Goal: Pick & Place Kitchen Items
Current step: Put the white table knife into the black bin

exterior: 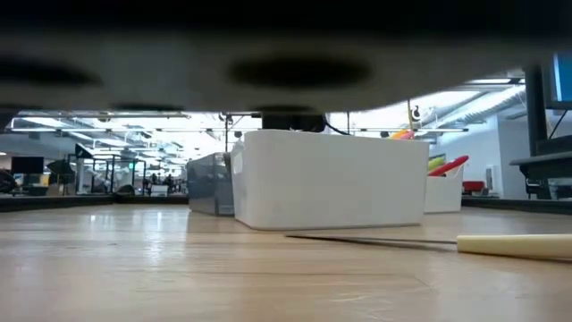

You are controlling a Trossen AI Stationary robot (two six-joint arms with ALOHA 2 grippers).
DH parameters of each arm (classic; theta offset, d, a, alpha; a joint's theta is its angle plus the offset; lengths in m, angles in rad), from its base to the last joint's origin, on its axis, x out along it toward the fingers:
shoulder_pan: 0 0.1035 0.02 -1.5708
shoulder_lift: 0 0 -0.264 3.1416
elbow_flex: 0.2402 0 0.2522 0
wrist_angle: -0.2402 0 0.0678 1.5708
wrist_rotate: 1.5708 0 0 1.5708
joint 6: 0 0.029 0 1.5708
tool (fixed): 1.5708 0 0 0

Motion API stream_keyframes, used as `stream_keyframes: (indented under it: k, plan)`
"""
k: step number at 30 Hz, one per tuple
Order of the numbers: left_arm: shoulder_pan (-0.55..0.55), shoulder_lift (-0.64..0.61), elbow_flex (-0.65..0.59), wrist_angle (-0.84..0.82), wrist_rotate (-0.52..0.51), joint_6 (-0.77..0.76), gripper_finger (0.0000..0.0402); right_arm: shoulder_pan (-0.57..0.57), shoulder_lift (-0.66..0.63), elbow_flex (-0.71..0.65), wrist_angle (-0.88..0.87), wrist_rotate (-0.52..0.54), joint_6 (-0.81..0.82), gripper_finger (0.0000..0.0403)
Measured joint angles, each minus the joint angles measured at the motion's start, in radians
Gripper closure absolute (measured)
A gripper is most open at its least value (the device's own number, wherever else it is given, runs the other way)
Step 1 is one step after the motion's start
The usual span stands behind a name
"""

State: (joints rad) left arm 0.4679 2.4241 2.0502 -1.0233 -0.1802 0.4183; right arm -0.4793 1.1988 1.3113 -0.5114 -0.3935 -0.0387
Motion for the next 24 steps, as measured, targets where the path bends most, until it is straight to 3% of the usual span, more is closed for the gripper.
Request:
stream_keyframes:
  k: [12,18,24]
  plan:
    - [-0.005,0.0,0.0,0.01,-0.021,0.043,0.0323,0.0,0.0,0.0,-0.004,0.0,-0.001,0.0399]
    - [-0.026,-0.06,-0.002,0.095,-0.064,0.085,0.0355,0.0,0.0,0.0,-0.021,0.0,0.0,0.0399]
    - [-0.013,-0.13,0.0,0.111,-0.065,0.085,0.0352,0.0,0.0,0.0,-0.025,0.0,0.0,0.0399]
